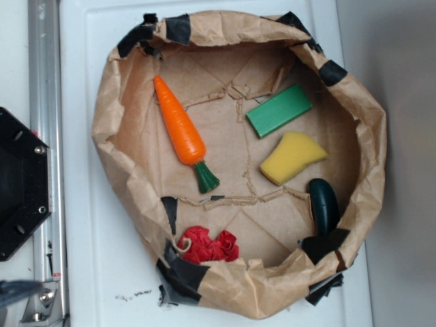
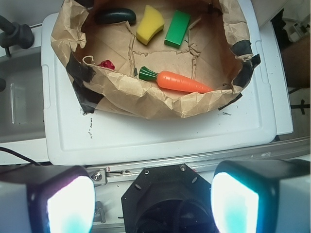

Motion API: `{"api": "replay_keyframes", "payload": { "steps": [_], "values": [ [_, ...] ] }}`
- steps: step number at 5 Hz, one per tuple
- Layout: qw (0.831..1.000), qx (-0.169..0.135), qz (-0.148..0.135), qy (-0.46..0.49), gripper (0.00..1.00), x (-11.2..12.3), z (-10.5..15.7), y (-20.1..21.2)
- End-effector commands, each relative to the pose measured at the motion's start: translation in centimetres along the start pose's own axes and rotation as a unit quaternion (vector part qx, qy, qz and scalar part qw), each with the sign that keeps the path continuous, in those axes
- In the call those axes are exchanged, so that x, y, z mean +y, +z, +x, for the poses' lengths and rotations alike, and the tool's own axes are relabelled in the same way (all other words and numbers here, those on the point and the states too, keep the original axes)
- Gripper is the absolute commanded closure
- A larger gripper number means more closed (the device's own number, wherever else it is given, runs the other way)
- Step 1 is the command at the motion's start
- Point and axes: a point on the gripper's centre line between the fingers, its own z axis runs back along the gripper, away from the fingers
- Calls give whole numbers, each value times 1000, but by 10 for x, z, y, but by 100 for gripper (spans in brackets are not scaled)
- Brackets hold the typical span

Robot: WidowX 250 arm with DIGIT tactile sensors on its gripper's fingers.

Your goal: Grab the carrot.

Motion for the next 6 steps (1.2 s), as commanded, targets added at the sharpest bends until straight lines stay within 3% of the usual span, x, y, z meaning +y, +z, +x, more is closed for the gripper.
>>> {"api": "replay_keyframes", "payload": {
  "steps": [1,3,4,5,6],
  "values": [
    [1000,0,0,0,0,0,0,0],
    [995,10,59,-80,0,12,93,-50],
    [992,27,71,-99,0,23,118,-89],
    [987,47,87,-127,0,39,119,-138],
    [987,47,87,-127,0,39,119,-138]
  ]
}}
